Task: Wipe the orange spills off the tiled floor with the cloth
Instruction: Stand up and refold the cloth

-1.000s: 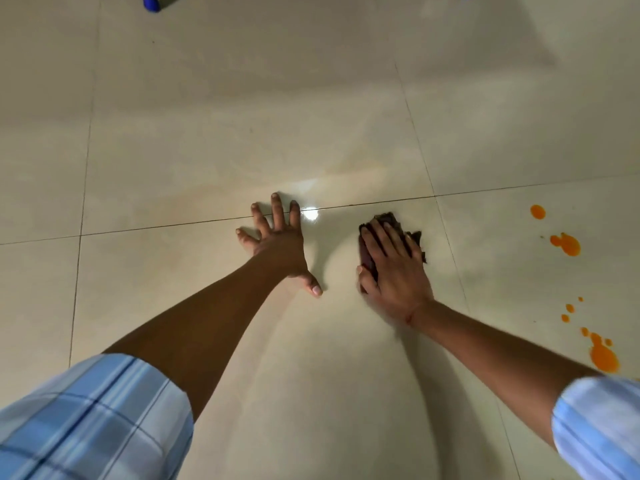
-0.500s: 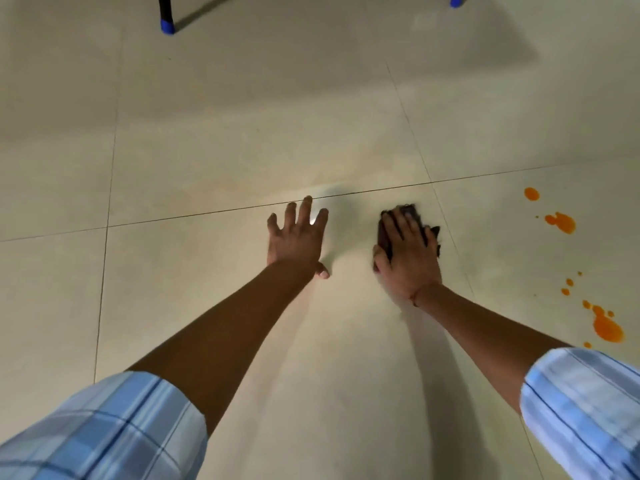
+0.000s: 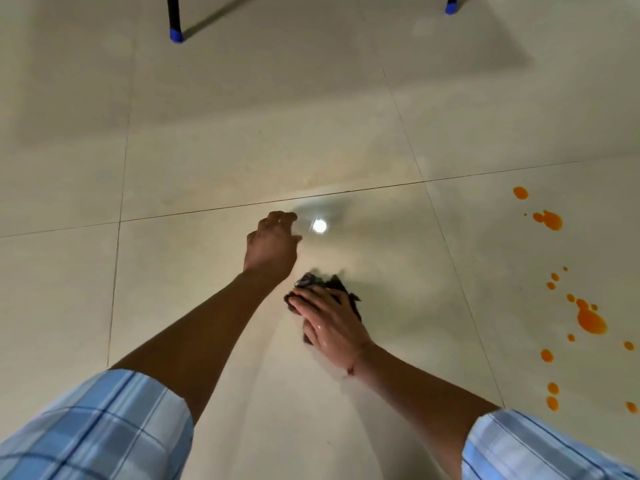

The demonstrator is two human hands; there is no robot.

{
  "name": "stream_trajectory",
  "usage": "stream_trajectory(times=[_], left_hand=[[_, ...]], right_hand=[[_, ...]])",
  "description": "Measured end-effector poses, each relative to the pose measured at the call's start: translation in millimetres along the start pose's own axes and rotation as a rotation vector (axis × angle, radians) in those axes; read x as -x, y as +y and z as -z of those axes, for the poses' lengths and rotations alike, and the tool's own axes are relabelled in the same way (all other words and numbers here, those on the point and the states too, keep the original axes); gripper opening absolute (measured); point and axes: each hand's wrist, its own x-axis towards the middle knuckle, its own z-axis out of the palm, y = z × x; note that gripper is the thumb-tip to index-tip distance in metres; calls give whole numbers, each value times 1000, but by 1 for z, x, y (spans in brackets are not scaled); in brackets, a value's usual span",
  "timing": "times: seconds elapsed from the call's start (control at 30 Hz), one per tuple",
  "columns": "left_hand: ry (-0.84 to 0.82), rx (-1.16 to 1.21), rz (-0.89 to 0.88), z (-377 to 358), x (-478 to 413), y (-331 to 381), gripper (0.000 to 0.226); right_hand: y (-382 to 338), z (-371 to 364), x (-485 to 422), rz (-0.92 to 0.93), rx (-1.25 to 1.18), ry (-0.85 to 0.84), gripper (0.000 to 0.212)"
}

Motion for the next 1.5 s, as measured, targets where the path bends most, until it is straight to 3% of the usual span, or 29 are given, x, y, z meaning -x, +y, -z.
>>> stream_trajectory(times=[0.07, 0.13, 0.2, 0.27, 0.33, 0.4, 0.5, 0.57, 0.73, 0.93, 1.07, 1.23, 1.3, 1.4, 1.5], left_hand=[[93, 197, 167, 13, 6, -11, 32], [130, 386, 418, 31, 23, -21, 28], [63, 641, 680, 53, 48, -22, 23], [-36, 920, 886, 82, 77, -11, 17], [-131, 1047, 1009, 120, 106, 11, 24], [-216, 1179, 1024, 164, 131, 38, 36], [-356, 1213, 933, 251, 161, 84, 48], [-399, 1180, 827, 308, 180, 114, 40], [-371, 1173, 727, 480, 221, 204, 22], [-180, 1379, 606, 648, 266, 309, 8], [-123, 1411, 511, 697, 296, 351, 11], [-111, 1740, 391, 724, 329, 392, 39], [-131, 1668, 375, 719, 345, 416, 40], [-57, 1437, 424, 707, 364, 455, 30], [147, 1461, 514, 705, 384, 489, 27]], right_hand=[[-21, 10, -33, -264, -420, 18, 24], [-43, 35, -65, -732, -983, -12, 18], [-65, 68, -79, -1081, -1452, -205, 23], [-87, 108, -83, -1199, -1733, -328, 24], [-108, 154, -80, -1243, -1870, -279, 23], [-131, 198, -74, -1245, -1918, -200, 30], [-169, 291, -70, -1230, -1937, -118, 38], [-192, 350, -66, -1229, -1935, -72, 43], [-260, 534, -59, -1208, -1742, -68, 36], [-309, 716, -24, -1050, -1487, -30, 35], [-324, 787, 9, -822, -1387, -51, 13], [-331, 843, 33, -691, -1539, 23, 21], [-329, 863, 45, -624, -1546, -15, 22], [-318, 887, 62, -542, -1128, -27, 18], [-303, 907, 90, -312, -744, 90, 21]])
